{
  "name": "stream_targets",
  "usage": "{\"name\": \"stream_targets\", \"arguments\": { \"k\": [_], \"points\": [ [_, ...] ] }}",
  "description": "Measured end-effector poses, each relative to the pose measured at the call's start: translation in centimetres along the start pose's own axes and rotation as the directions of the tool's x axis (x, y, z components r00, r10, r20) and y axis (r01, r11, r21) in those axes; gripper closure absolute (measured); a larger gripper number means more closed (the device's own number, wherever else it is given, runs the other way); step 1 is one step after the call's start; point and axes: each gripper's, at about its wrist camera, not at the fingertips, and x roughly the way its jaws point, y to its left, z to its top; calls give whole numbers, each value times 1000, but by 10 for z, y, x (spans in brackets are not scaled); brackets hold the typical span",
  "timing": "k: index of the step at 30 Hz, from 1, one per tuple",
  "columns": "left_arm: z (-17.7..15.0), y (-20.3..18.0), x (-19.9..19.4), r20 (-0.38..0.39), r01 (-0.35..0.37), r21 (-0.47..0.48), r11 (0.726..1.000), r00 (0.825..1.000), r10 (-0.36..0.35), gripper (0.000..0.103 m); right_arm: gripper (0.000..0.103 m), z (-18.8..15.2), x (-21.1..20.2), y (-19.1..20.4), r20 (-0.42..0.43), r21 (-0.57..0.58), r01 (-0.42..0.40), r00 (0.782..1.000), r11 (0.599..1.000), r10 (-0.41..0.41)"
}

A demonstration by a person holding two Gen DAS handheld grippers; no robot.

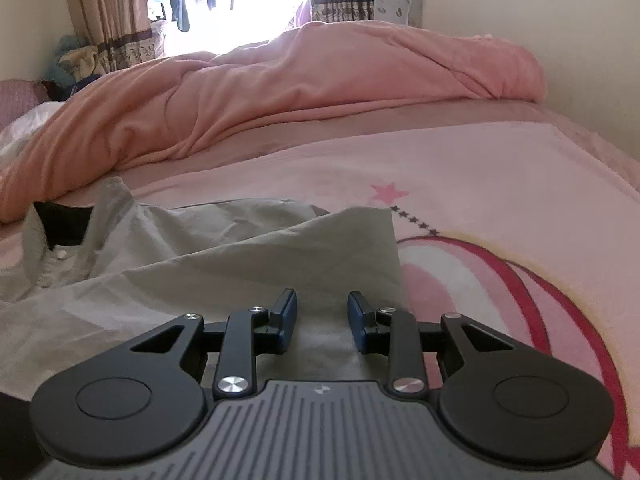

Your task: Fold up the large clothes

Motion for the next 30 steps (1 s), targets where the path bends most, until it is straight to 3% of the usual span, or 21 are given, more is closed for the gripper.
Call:
{"name": "stream_targets", "arguments": {
  "k": [3, 6, 9, 19, 22, 27, 30],
  "points": [
    [-3, -3, -23, 21, 11, 3, 1000, 1000, -11, 46, 67, -3, -35, 0, 31, -11, -48, 998, 999, 48],
    [-14, -10, -48, 27, 11, 22, 1000, 1000, -12, 35, 67, -13, -67, 4, 42, -52, -76, 996, 996, 78],
    [-31, -17, -65, 35, 33, 39, 999, 999, -34, 33, 66, -26, -87, 5, 43, -76, -94, 994, 993, 98],
    [-58, -16, -46, -38, 27, 44, 999, 999, -25, 32, 67, -57, -69, -9, -21, -72, -88, 996, 994, 87],
    [-62, -13, -44, -20, 51, 47, 998, 999, -50, 26, 67, -66, -64, -9, -9, -99, -90, 996, 991, 89],
    [-71, -21, -42, 6, 32, 122, 992, 999, -32, 24, 67, -73, -67, -3, 23, -149, -61, 998, 987, 65],
    [-65, -25, -45, -22, 15, 105, 994, 1000, -12, 24, 65, -68, -75, 3, 23, -176, -47, 998, 983, 51]
  ]
}}
